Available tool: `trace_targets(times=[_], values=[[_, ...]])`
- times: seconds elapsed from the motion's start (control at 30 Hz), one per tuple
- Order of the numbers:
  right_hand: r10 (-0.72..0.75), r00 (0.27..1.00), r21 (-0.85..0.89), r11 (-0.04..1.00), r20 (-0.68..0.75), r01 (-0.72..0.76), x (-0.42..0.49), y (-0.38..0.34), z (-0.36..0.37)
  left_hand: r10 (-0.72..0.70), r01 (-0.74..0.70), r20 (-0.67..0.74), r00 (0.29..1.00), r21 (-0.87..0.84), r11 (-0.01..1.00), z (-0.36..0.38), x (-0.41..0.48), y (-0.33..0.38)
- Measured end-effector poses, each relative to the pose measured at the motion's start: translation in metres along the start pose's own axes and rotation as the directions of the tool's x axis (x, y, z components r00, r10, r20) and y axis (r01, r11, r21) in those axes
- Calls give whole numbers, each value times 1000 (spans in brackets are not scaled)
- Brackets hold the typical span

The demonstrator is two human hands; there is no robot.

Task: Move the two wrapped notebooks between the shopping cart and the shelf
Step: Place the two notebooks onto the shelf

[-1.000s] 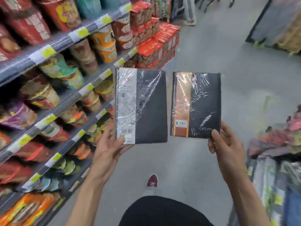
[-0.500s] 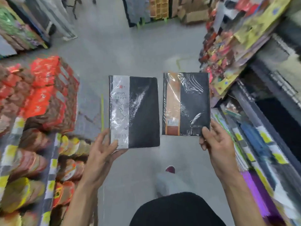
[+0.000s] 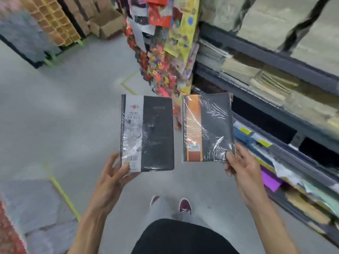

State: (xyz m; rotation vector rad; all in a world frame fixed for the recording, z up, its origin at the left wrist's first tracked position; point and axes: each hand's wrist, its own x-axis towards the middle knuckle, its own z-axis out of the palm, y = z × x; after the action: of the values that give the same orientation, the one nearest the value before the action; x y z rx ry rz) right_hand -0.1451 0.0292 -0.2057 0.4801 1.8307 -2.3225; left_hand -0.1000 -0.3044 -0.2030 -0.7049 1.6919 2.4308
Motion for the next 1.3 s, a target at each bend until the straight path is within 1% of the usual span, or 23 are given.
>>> trace_targets(times=[0.13,0.2,0.27,0.33,0.47,0.63,0.7,0.8,0.9,1.1,1.3], values=[[25,977,58,998,-210,-13,-1,8,-4,-105,95,96,990,109,990,10,58,7],[24,949,85,996,-313,3,1,16,-2,-144,122,132,981,161,979,16,88,9],[42,912,118,993,-407,7,1,24,0,-186,144,205,961,205,968,24,115,11],[56,879,150,988,-473,18,2,32,2,-227,157,277,934,253,955,33,138,13],[52,827,178,982,-560,58,1,49,-5,-305,201,356,883,301,932,59,173,7],[85,779,196,979,-621,49,14,63,-33,-364,230,405,839,341,911,99,200,-16],[81,779,226,971,-622,79,25,63,-47,-372,253,398,839,321,913,116,208,-30],[89,781,225,972,-619,68,48,71,-76,-385,253,410,826,340,906,145,227,-54],[103,771,237,970,-628,64,80,90,-102,-364,202,436,823,374,905,170,251,-85],[119,716,251,965,-688,82,139,125,-135,-340,187,464,818,344,920,202,296,-140],[91,667,276,945,-739,177,184,163,-163,-246,96,537,807,292,951,214,351,-188]])
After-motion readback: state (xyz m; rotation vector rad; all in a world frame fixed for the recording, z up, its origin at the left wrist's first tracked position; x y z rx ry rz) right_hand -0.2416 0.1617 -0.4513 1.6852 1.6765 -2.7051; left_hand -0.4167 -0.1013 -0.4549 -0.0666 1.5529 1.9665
